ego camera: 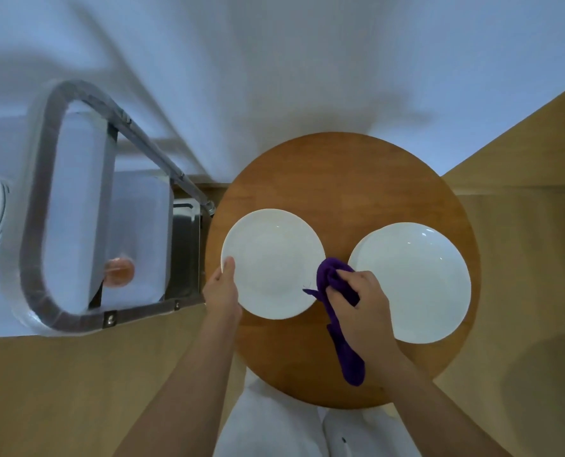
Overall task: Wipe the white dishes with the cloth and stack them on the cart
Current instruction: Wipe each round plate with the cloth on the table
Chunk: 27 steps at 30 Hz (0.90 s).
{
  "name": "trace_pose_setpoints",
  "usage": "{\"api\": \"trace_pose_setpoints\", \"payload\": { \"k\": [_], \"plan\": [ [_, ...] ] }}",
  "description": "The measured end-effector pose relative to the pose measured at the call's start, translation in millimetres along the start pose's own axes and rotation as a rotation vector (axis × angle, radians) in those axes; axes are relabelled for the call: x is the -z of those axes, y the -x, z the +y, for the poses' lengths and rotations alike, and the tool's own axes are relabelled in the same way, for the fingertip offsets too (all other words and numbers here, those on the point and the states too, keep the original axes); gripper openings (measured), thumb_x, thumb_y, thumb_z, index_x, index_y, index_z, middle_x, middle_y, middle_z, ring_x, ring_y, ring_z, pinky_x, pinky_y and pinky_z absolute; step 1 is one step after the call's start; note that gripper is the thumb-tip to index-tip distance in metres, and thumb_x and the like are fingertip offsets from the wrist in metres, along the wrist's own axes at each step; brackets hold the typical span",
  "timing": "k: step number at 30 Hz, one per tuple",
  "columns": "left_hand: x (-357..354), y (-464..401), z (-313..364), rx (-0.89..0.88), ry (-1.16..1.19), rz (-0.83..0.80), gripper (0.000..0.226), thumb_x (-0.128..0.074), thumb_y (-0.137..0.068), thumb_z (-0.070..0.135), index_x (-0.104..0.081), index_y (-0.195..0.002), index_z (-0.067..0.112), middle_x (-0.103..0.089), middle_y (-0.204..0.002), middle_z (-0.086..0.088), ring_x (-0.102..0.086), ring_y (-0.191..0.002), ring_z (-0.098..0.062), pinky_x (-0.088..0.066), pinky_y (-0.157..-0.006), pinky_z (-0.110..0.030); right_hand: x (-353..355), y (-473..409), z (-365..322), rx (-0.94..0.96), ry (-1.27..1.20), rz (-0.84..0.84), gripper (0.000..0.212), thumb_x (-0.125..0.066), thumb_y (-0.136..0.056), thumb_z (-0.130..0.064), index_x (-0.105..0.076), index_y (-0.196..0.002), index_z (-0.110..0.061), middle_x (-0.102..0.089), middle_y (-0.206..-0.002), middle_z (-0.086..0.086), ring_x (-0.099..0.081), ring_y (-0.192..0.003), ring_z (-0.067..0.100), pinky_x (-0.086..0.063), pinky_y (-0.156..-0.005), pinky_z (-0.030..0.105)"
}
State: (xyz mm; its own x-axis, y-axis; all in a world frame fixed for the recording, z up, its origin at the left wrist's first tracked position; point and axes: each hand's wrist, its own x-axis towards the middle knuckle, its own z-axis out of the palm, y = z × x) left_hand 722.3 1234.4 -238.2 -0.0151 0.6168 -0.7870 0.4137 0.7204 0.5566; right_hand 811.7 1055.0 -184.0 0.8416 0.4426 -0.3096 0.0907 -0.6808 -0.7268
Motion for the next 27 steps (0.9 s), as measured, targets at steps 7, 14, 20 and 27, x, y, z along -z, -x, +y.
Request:
{"api": "trace_pose_setpoints", "payload": {
  "k": [7,14,20,27],
  "plan": [
    [4,-24,-8,-0.151,-0.279,0.103,0.013,-0.053,-0.097,0.032,-0.058,-0.1,0.02,-0.061,-0.102,-0.002,-0.057,-0.097,-0.024,-0.048,-0.095,-0.049,6,-9,-4,-0.015,-0.061,0.013,0.035,-0.064,-0.087,-0.015,-0.057,-0.122,-0.015,-0.05,-0.106,-0.01,-0.05,-0.089,0.004,-0.04,-0.065,0.003],
    [3,-40,-17,-0.166,-0.862,0.171,0.042,-0.038,-0.101,0.04,-0.052,-0.128,0.011,-0.05,-0.129,-0.017,-0.048,-0.12,-0.037,-0.04,-0.105,-0.053,4,-16,-2,-0.06,-0.084,-0.013,0.033,-0.062,-0.088,-0.015,-0.057,-0.121,-0.014,-0.052,-0.105,-0.007,-0.05,-0.089,0.006,-0.041,-0.063,0.002],
    [-11,-33,-12,-0.116,-0.915,0.125,0.057,-0.046,-0.098,0.037,-0.028,-0.146,0.012,-0.029,-0.149,-0.016,-0.027,-0.136,-0.037,-0.028,-0.111,-0.052,11,-12,-1,-0.08,-0.138,0.005,0.031,-0.061,-0.088,-0.013,-0.058,-0.119,-0.013,-0.052,-0.102,-0.008,-0.051,-0.086,0.001,-0.04,-0.065,-0.001],
    [-76,40,-24,-0.623,-0.916,-0.069,0.033,-0.053,-0.095,0.039,-0.06,-0.118,0.016,-0.064,-0.114,-0.004,-0.058,-0.09,-0.013,-0.048,-0.078,-0.025,34,-5,3,-0.138,-0.225,0.078,0.026,-0.061,-0.089,-0.014,-0.058,-0.114,-0.017,-0.054,-0.096,-0.011,-0.053,-0.085,0.002,-0.04,-0.063,-0.002]
  ]
}}
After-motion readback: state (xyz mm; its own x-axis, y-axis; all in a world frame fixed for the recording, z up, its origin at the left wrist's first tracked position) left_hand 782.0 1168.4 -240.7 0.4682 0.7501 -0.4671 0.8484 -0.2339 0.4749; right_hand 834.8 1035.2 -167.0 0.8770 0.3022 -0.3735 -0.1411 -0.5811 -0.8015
